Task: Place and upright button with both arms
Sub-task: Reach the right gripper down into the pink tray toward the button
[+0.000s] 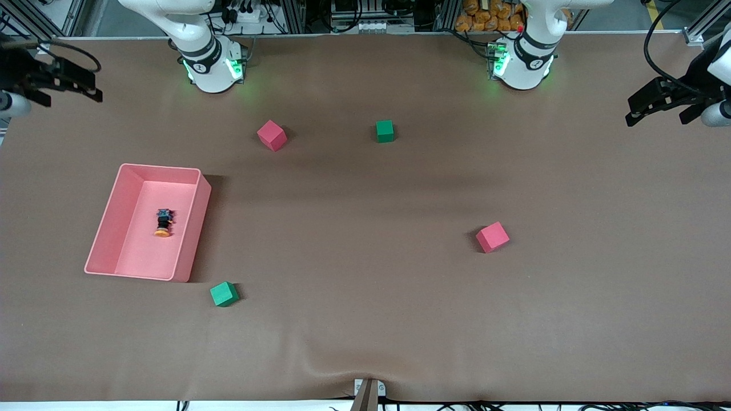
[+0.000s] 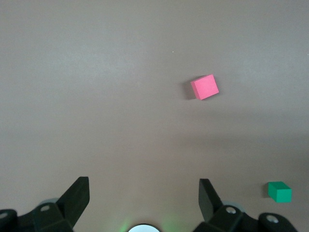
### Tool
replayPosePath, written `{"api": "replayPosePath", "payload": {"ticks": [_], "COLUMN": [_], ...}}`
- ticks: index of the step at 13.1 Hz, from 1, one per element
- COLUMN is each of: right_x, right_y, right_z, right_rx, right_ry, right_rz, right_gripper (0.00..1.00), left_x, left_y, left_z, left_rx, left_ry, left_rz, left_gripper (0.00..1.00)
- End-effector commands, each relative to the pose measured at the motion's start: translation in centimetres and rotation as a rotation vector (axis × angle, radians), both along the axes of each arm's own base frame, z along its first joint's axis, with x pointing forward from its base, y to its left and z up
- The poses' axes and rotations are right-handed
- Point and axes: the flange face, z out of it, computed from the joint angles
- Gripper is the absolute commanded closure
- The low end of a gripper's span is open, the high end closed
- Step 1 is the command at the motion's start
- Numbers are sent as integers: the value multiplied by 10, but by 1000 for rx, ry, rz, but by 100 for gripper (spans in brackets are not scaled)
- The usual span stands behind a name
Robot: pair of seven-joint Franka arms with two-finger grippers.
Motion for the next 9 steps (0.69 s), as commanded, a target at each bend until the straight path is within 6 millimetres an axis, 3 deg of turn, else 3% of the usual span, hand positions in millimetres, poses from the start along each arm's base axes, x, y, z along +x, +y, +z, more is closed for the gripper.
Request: {"api": "replayPosePath", "payload": {"ticks": [1, 4, 6, 9], "right_x": [-2, 5, 1, -20], "right_y": [-2, 20, 51, 54], "right_z": [-12, -20, -13, -22], "right_rx": [10, 19, 9, 2], "right_ry": [39, 46, 31, 194], "right_rz": [-7, 35, 88, 103], "right_gripper": [0, 0, 0, 0], "left_x": [3, 4, 4, 3], "left_y": [7, 9, 9, 9], "left_z": [5, 13, 10, 10], "left_rx": [2, 8, 7, 7], "left_ry": [7, -12, 5, 10], "left_rz": [-14, -12, -12, -12], "left_gripper": [0, 0, 0, 0]}}
